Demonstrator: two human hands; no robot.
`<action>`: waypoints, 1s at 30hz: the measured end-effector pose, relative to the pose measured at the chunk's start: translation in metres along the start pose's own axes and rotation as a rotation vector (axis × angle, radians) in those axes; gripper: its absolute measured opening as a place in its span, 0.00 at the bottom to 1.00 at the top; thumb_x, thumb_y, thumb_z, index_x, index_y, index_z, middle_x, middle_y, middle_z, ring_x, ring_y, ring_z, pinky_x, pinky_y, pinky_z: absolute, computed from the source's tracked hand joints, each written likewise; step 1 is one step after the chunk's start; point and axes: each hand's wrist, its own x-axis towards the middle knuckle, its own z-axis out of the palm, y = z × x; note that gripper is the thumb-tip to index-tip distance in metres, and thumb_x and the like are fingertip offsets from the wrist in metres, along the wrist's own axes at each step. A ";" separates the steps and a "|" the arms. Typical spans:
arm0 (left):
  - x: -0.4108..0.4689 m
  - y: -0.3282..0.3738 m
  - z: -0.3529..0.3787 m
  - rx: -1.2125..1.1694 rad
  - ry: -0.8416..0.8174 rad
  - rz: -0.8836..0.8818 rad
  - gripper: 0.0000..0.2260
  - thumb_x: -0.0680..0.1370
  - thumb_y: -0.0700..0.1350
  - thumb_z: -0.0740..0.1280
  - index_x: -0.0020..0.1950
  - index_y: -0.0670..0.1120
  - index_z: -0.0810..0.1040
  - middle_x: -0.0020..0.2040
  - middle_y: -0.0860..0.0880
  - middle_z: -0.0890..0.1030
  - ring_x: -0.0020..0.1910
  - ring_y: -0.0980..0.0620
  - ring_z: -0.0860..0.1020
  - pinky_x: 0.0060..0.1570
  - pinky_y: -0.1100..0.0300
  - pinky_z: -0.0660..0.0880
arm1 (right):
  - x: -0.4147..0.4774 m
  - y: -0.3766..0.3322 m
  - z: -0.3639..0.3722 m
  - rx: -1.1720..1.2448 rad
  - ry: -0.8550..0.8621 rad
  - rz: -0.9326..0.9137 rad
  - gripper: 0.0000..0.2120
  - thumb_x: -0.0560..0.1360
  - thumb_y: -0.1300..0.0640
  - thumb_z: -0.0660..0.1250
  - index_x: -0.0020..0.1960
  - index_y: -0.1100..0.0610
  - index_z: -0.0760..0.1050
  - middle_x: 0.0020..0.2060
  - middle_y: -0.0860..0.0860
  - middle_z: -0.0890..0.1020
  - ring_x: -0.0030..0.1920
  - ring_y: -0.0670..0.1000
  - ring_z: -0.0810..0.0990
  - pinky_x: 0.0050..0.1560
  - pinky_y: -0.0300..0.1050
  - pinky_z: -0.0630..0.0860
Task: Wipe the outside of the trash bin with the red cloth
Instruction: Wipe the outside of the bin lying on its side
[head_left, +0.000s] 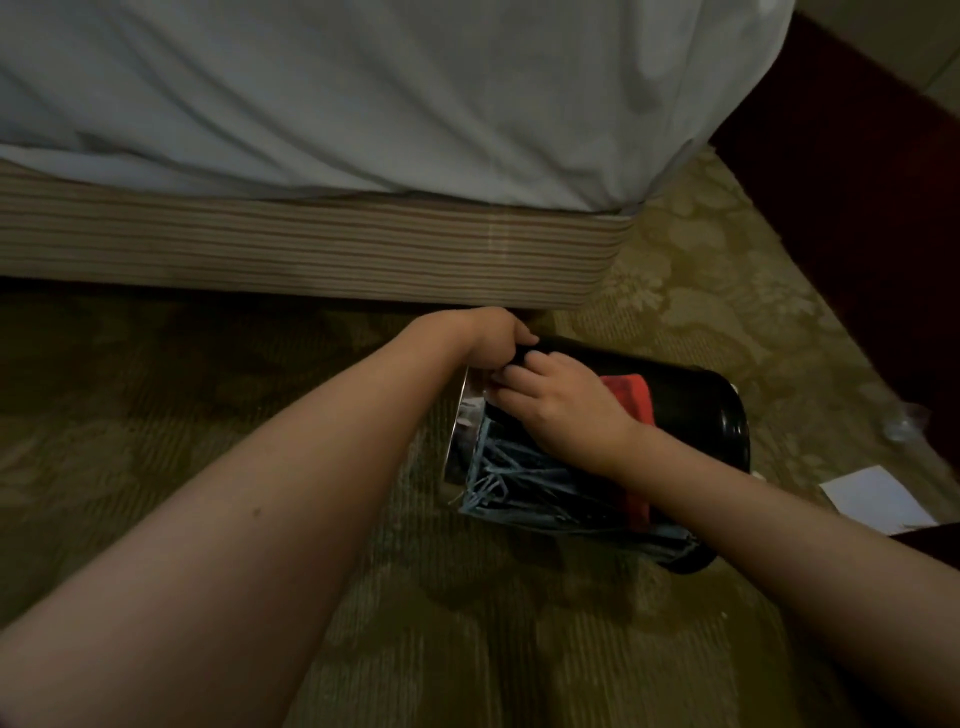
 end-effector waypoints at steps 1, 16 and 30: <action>0.000 -0.001 0.000 -0.015 0.002 0.001 0.23 0.78 0.35 0.55 0.72 0.51 0.66 0.72 0.47 0.66 0.69 0.47 0.66 0.67 0.55 0.62 | 0.002 -0.001 0.002 0.016 -0.001 0.031 0.12 0.68 0.61 0.73 0.51 0.59 0.81 0.47 0.54 0.82 0.39 0.55 0.78 0.35 0.46 0.74; -0.012 -0.043 -0.021 -0.225 0.225 -0.049 0.17 0.80 0.41 0.58 0.69 0.45 0.69 0.64 0.45 0.73 0.63 0.48 0.71 0.60 0.58 0.65 | -0.032 0.027 -0.010 0.161 0.084 0.231 0.10 0.73 0.63 0.66 0.53 0.62 0.80 0.46 0.56 0.82 0.38 0.57 0.78 0.35 0.51 0.76; -0.013 -0.058 -0.005 -0.466 0.160 -0.111 0.09 0.77 0.42 0.65 0.37 0.45 0.74 0.34 0.49 0.74 0.34 0.55 0.71 0.35 0.66 0.69 | 0.065 0.066 0.029 0.300 -0.124 0.651 0.11 0.76 0.59 0.62 0.57 0.54 0.78 0.54 0.53 0.79 0.56 0.56 0.73 0.55 0.49 0.71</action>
